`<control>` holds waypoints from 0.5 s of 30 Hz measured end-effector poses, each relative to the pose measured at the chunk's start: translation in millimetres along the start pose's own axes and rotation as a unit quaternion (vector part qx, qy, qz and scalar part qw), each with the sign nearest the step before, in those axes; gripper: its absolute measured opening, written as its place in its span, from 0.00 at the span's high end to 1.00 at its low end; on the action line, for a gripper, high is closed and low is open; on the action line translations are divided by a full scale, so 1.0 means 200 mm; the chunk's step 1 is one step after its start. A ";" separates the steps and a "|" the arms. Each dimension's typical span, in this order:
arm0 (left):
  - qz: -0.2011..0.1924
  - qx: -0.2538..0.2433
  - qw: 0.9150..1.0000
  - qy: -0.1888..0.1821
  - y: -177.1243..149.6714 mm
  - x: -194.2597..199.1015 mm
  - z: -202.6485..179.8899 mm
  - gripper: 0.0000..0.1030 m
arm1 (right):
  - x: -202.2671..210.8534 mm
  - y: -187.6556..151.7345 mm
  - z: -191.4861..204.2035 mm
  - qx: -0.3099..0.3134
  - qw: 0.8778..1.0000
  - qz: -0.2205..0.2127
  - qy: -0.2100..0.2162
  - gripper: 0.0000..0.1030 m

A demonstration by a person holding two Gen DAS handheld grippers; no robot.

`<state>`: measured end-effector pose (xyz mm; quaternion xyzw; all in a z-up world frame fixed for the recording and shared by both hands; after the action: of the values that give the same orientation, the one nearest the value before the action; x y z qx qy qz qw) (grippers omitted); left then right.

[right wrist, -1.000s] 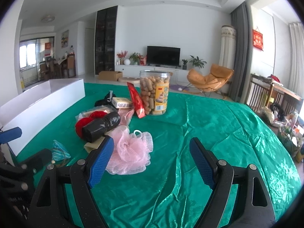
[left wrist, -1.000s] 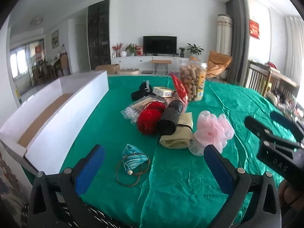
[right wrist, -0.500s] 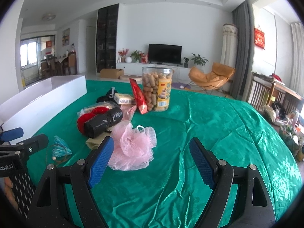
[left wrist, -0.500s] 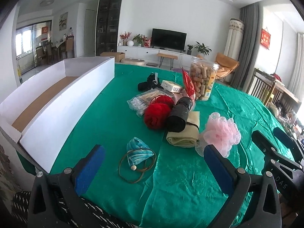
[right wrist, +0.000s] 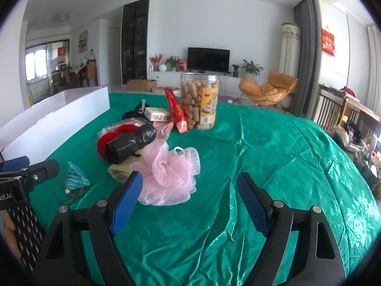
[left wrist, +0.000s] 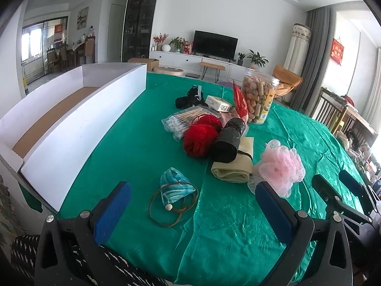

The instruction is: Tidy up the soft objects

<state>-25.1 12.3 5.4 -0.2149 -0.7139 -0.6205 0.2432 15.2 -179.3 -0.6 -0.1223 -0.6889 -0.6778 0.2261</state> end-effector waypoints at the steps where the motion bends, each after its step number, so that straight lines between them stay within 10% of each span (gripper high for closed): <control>1: 0.000 -0.002 1.000 0.000 0.00 0.00 0.00 0.00 | 0.00 0.00 0.00 0.000 1.000 0.001 0.000 0.18; 15: 0.009 -0.005 1.000 0.002 0.00 -0.02 -0.01 0.00 | -0.01 -0.01 0.00 -0.001 1.000 0.006 0.001 0.18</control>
<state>-21.6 11.0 2.9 -0.2212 -0.7088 -0.6219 0.2488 15.7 -179.3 -4.1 -0.1261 -0.6873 -0.6771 0.2308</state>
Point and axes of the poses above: each gripper's, at about its wrist camera, not at the fingertips, and x roughly against the way its jaws point, z to its left, y to its top, the point moved 1 cm from there along -x, roughly the way its jaws point, and after that the axes turned 4 degrees about -x, right-handed, at the moved point
